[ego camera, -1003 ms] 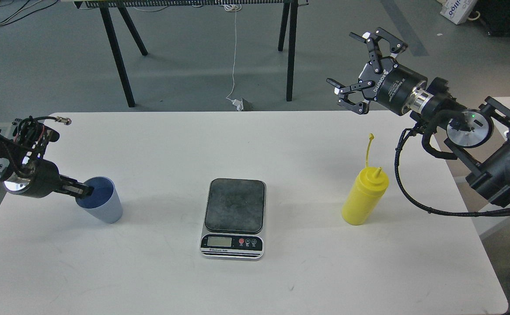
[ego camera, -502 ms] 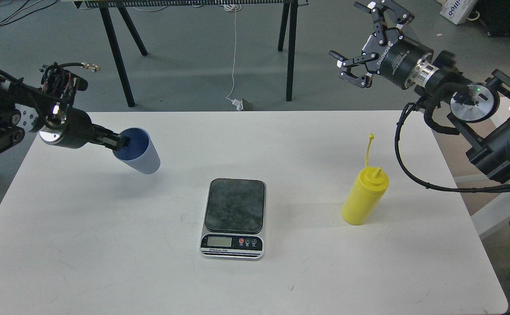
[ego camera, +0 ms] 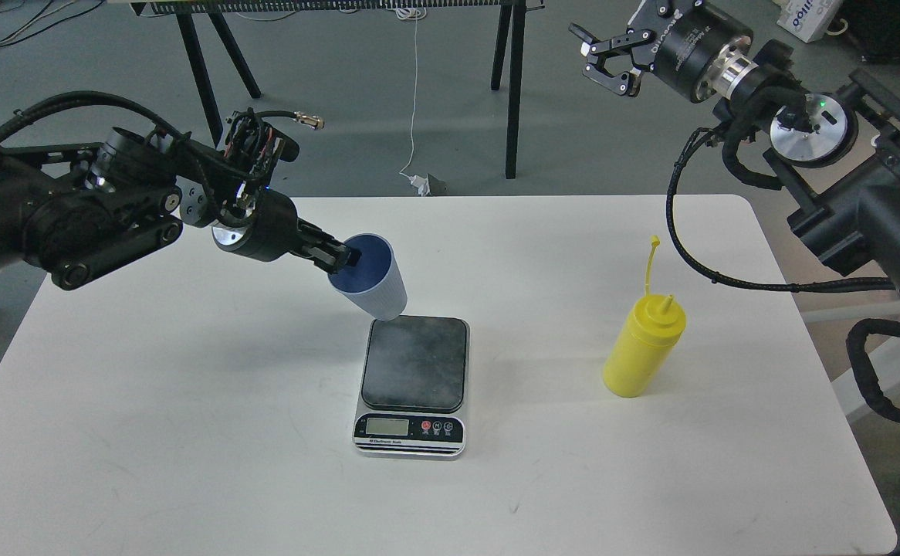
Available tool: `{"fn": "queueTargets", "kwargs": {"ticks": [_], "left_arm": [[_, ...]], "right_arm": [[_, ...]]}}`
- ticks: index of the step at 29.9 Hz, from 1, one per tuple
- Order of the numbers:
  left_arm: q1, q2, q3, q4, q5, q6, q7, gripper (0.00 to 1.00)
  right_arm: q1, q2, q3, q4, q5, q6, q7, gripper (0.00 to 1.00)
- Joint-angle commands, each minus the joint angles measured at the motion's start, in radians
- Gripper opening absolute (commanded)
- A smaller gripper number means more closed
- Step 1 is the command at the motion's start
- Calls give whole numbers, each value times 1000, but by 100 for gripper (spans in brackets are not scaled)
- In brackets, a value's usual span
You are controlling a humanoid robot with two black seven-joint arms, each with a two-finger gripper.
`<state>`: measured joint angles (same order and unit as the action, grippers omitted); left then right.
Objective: Pour seasoning into cup on scale with both arms
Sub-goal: 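Lift the blue cup with the left gripper and carry it onto the scale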
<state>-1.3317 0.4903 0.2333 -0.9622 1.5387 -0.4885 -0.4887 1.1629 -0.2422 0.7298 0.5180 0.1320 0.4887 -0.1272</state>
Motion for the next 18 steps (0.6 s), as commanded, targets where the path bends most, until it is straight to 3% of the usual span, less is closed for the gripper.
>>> {"fn": "queueTargets", "kwargs": {"ticks": [1, 18], "left_arm": [[-1, -6, 0, -49, 0, 0, 0, 0], [62, -73, 3, -40, 9, 0, 0, 0]], "right_arm": [[3, 3, 3, -4, 0, -4, 0, 100], [-8, 3, 5, -3, 0, -4, 1, 100]]}}
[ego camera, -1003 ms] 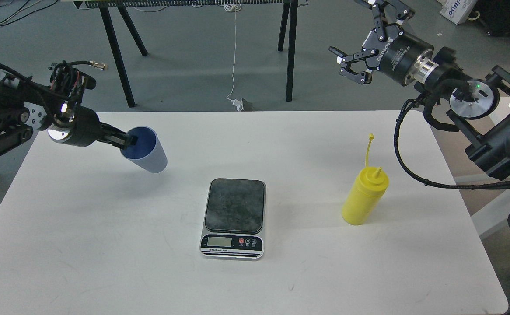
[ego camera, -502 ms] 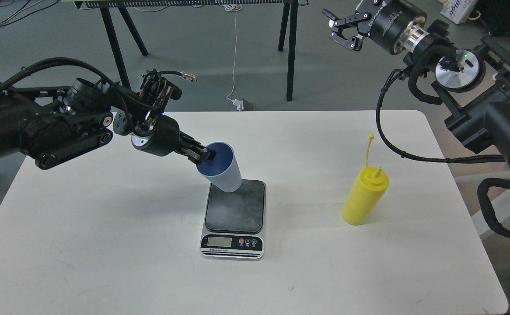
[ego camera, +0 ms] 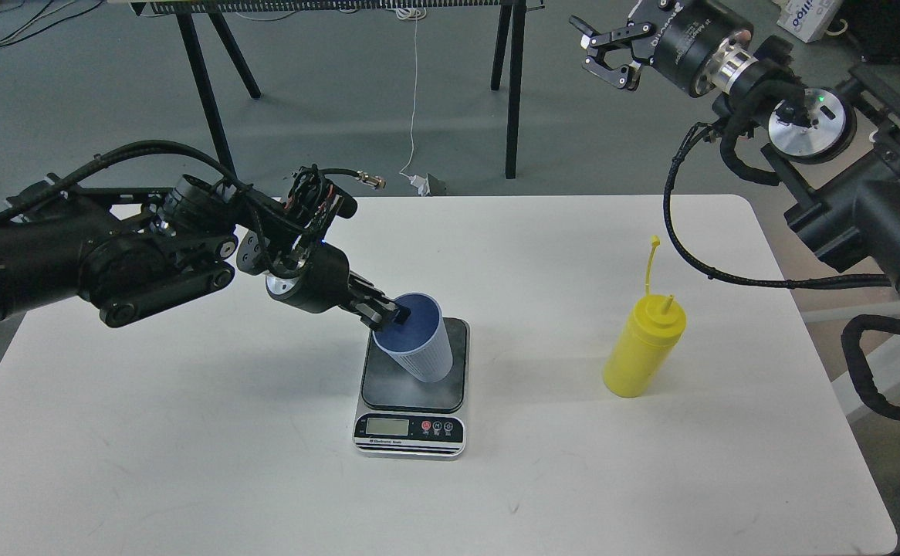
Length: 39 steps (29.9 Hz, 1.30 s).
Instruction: Pour seasoning into cup on scale with both arms
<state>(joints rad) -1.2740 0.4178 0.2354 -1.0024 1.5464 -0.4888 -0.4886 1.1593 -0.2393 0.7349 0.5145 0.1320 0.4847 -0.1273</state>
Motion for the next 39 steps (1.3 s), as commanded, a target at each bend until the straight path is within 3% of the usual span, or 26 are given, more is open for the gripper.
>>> {"fn": "queueTargets", "kwargs": {"ticks": [1, 4, 12, 27, 34, 39], "left_arm": [[4, -1, 1, 2, 0, 0, 0, 0], [8, -1, 1, 5, 1, 0, 0, 1], [12, 6, 1, 5, 1, 0, 0, 16], [1, 29, -2, 5, -18, 0, 0, 75], [-21, 81, -8, 41, -121, 0, 0, 95], [-30, 142, -14, 42, -176, 0, 0, 99]], "right_arm": [[-6, 0, 0, 1, 0, 0, 2, 100], [-7, 0, -2, 1, 0, 0, 2, 100], [-18, 0, -2, 2, 0, 2, 2, 100], [-46, -11, -3, 31, 3, 4, -6, 100], [-38, -49, 29, 94, 1, -34, -112, 100], [-39, -51, 107, 102, 62, -54, -129, 100]]}}
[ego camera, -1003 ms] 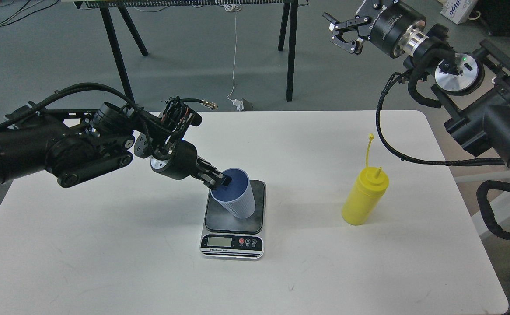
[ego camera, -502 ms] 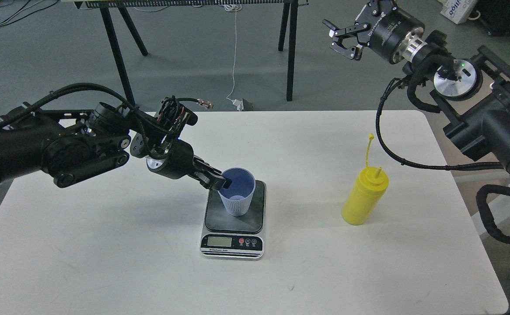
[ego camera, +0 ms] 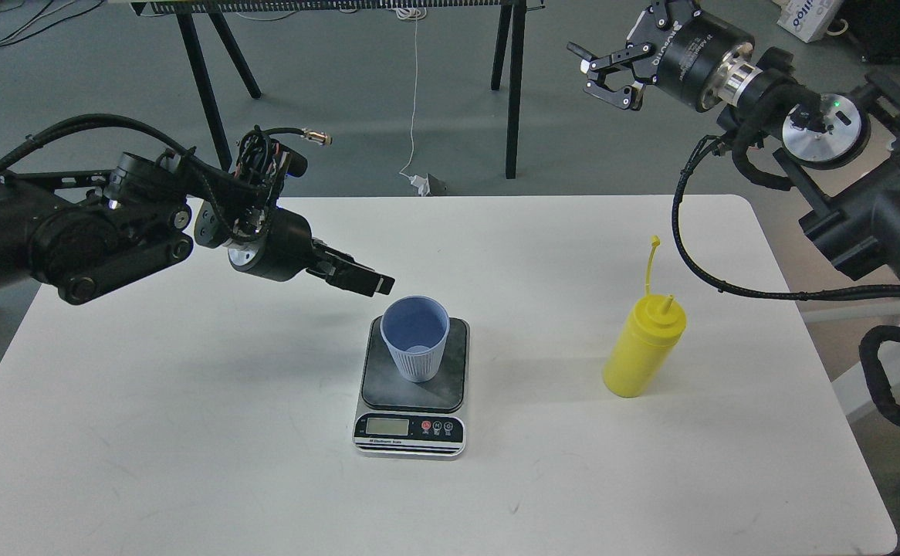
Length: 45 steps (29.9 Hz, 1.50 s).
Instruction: Pour seasoning into cup on scale with both arms
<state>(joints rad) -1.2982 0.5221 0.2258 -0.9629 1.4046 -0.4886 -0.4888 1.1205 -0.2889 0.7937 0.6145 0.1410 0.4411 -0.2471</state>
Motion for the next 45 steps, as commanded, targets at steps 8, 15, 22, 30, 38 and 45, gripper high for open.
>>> {"fn": "queueTargets", "kwargs": {"ticks": [8, 15, 22, 30, 38, 45], "left_arm": [[-19, 131, -68, 88, -223, 0, 0, 100], [-7, 145, -129, 174, -404, 0, 0, 100], [33, 131, -132, 214, -506, 0, 0, 100], [71, 122, -131, 213, -506, 0, 0, 100], [80, 125, -132, 213, -507, 0, 0, 100], [86, 125, -132, 213, -507, 0, 0, 100]], "right_arm": [[-53, -117, 159, 63, 478, -99, -124, 100], [-362, -246, 338, 214, 689, -105, -144, 100], [-680, -400, 452, 395, 850, -97, -156, 100], [-1091, -461, 526, 579, 864, -27, -172, 100], [-1289, -424, 400, 599, 848, 48, -170, 100], [-1277, -308, 306, 538, 751, 48, -164, 100]]}}
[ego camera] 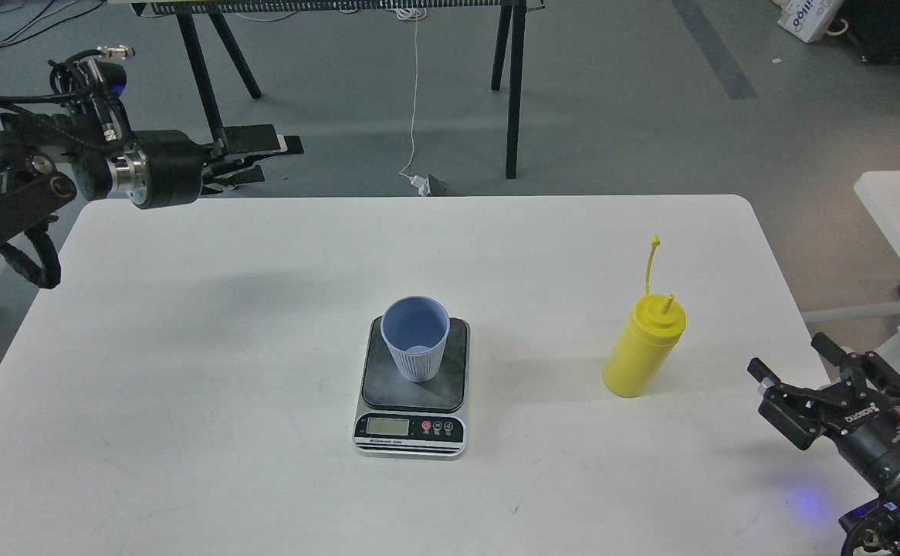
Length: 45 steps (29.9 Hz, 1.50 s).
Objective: Pour seasoning into cup on scale with both arms
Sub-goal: 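Move the right gripper toward the base of the yellow bottle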
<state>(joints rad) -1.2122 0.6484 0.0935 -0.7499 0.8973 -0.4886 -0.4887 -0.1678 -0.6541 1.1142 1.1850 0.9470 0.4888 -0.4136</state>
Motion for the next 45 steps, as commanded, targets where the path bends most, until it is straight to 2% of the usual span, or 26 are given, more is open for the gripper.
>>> {"fn": "queueTargets", "kwargs": {"ticks": [1, 14, 20, 30, 45], "left_arm": [[2, -1, 0, 0, 0, 0, 0, 100], [22, 2, 2, 0, 2, 0, 0, 100], [28, 2, 2, 0, 0, 0, 0, 100], [40, 2, 2, -2, 2, 0, 0, 100], [45, 11, 2, -8, 2, 0, 0, 100]], "right_arm": [[14, 85, -14, -45, -83, 0, 3, 100], [122, 269, -21, -229, -255, 0, 1, 100], [131, 329, -34, -252, -306, 0, 3, 100], [171, 355, -70, -258, -313, 0, 10, 100], [281, 418, -85, -392, -315, 0, 10, 100]]}}
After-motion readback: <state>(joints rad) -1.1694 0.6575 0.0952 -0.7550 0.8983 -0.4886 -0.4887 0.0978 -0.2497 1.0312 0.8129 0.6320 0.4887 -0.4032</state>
